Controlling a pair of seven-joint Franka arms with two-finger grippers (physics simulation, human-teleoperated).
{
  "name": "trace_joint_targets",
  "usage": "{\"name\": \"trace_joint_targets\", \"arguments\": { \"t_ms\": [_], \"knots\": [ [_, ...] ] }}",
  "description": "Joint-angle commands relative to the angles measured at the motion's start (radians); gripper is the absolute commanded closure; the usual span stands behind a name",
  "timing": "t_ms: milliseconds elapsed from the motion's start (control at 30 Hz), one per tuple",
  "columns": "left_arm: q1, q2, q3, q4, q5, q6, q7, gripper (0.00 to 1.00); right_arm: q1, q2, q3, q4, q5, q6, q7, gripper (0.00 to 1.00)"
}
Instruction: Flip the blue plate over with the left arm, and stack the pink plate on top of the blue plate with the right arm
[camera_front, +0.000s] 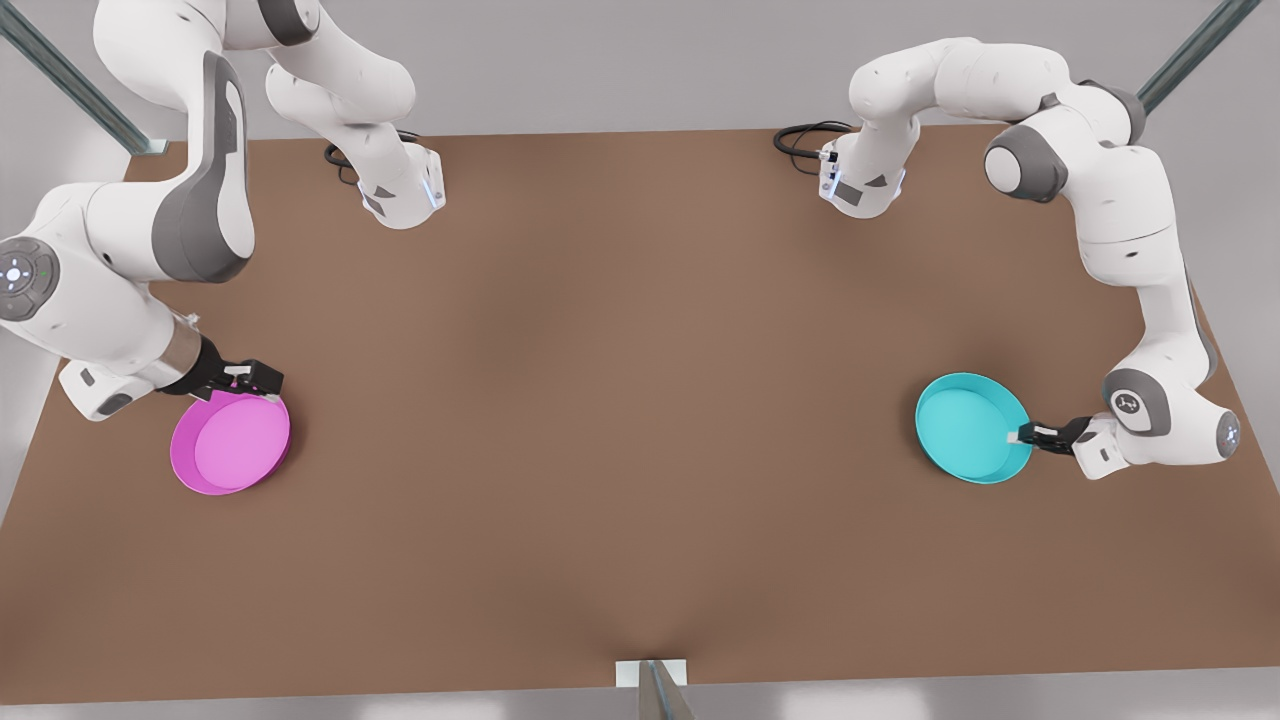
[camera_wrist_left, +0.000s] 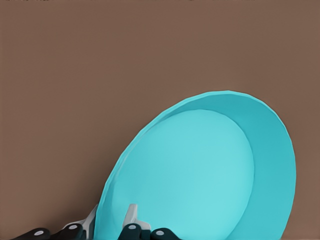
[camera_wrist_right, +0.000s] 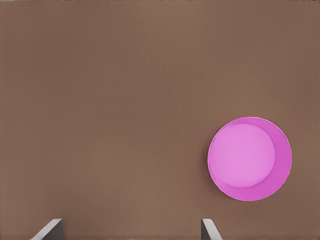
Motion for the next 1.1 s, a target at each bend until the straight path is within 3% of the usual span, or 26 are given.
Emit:
{"name": "trace_joint_targets", "arguments": {
  "t_ms": [0, 533, 833, 1067],
  "knots": [
    [0.0, 0.0, 0.0, 0.0, -0.001, 0.001, 0.0, 0.72, -0.001, 0.0, 0.001, -0.001, 0.0, -0.002, 0.0, 0.0],
    [0.0, 0.011, 0.0, 0.002, -0.008, -0.001, -0.012, 0.79, -0.024, 0.003, -0.001, -0.008, 0.006, 0.0, -0.049, 0.0],
    [-0.018, -0.047, -0.011, 0.011, -0.008, -0.085, -0.124, 0.79, -0.03, -0.003, 0.001, -0.008, 0.015, -0.003, -0.048, 0.0],
    [-0.127, -0.135, -0.008, 0.012, 0.002, -0.15, -0.274, 0.79, -0.034, -0.005, -0.001, -0.011, 0.014, -0.006, -0.049, 0.0]
  ]
}}
